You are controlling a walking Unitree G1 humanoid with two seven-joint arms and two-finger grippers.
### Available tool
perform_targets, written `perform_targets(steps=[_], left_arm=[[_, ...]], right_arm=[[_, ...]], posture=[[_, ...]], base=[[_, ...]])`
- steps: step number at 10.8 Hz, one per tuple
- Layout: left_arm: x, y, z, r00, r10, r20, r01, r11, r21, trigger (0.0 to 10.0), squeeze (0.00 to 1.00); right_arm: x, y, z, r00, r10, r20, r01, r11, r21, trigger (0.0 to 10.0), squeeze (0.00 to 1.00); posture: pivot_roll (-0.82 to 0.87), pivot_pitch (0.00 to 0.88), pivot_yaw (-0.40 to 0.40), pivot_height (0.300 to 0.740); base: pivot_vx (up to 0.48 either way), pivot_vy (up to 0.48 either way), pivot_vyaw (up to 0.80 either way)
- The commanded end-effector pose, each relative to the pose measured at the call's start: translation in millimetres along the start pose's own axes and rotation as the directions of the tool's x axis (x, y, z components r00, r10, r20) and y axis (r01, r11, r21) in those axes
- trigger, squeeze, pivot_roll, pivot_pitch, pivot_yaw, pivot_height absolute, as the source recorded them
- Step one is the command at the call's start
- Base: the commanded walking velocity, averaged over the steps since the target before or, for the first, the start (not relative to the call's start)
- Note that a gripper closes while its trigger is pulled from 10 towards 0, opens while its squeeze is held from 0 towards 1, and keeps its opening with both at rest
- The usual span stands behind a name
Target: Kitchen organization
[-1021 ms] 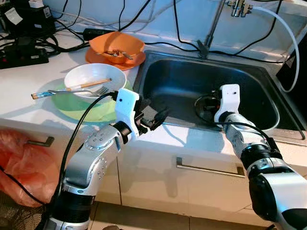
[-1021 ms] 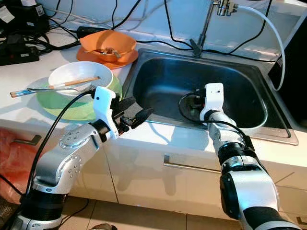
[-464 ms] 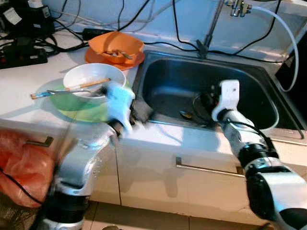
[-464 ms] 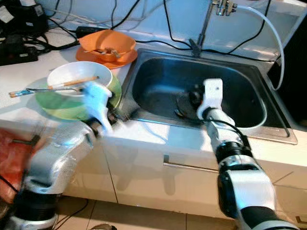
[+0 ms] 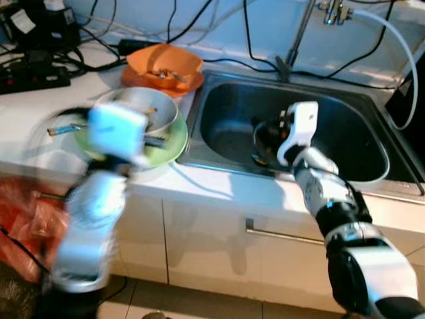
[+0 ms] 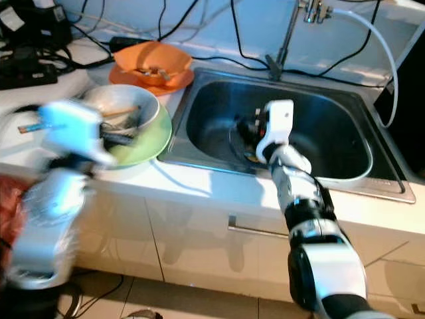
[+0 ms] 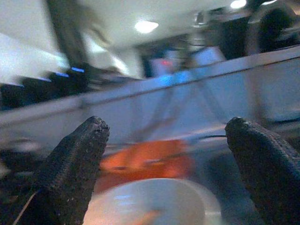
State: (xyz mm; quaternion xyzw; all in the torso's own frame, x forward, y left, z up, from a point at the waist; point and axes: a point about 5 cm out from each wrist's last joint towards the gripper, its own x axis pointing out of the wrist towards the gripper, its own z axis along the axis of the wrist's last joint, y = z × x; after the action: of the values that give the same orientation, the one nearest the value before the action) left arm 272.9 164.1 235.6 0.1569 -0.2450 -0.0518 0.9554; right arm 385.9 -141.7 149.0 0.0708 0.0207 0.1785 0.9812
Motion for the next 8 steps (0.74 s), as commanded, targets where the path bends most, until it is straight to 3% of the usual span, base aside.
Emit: perform_targets(steps=[1,2,3,4,5,7,8], left_arm=[[-4.1,9.2,1.9,0.997,0.079,0.016,-0.080,0.995,0.059,10.0,1.00],[-8.5,18.6,-1.9,0.989,0.145,0.004,-0.145,0.984,0.104,10.0,1.00],[-15.6,35.0,-6.5,0.971,0.238,-0.007,-0.234,0.957,0.169,10.0,1.00],[-21.3,48.6,-11.8,0.944,0.328,-0.042,-0.316,0.931,0.184,10.0,1.00],[-25.5,57.5,-21.9,0.904,0.411,-0.118,-0.397,0.909,0.125,10.0,1.00],[-24.9,58.5,-20.8,0.889,0.441,-0.126,-0.430,0.897,0.106,10.0,1.00],[-24.8,56.2,-24.3,0.893,0.419,-0.165,-0.418,0.908,0.038,10.0,0.29]], right_arm=[[-2.3,-1.5,2.9,1.000,0.022,0.007,-0.022,1.000,-0.005,10.0,1.00],[-3.7,-1.3,2.2,0.999,0.038,0.004,-0.038,0.999,-0.010,10.0,1.00],[-7.0,-1.3,-0.7,0.998,0.062,-0.008,-0.062,0.998,-0.011,10.0,0.51],[-9.3,-0.3,-4.0,0.997,0.076,-0.017,-0.076,0.997,-0.011,10.0,0.00],[-10.9,6.0,-5.2,0.992,0.125,-0.019,-0.126,0.992,-0.025,10.0,0.00],[-14.0,10.2,-6.1,0.987,0.161,-0.026,-0.162,0.985,-0.051,10.0,0.00],[-16.5,14.6,-4.4,0.978,0.209,-0.024,-0.210,0.975,-0.067,10.0,0.00]], posture=[[0.18,0.038,-0.089,0.740],[0.18,0.038,-0.089,0.740],[0.19,0.042,-0.093,0.740],[0.19,0.042,-0.093,0.740],[0.19,0.044,-0.095,0.740],[0.19,0.044,-0.097,0.740],[0.19,0.044,-0.097,0.740]], base=[[0.000,0.000,0.00],[0.000,0.000,0.00],[0.000,0.000,0.00],[0.000,0.000,0.00],[0.000,0.000,0.00],[0.000,0.000,0.00],[0.000,0.000,0.00]])
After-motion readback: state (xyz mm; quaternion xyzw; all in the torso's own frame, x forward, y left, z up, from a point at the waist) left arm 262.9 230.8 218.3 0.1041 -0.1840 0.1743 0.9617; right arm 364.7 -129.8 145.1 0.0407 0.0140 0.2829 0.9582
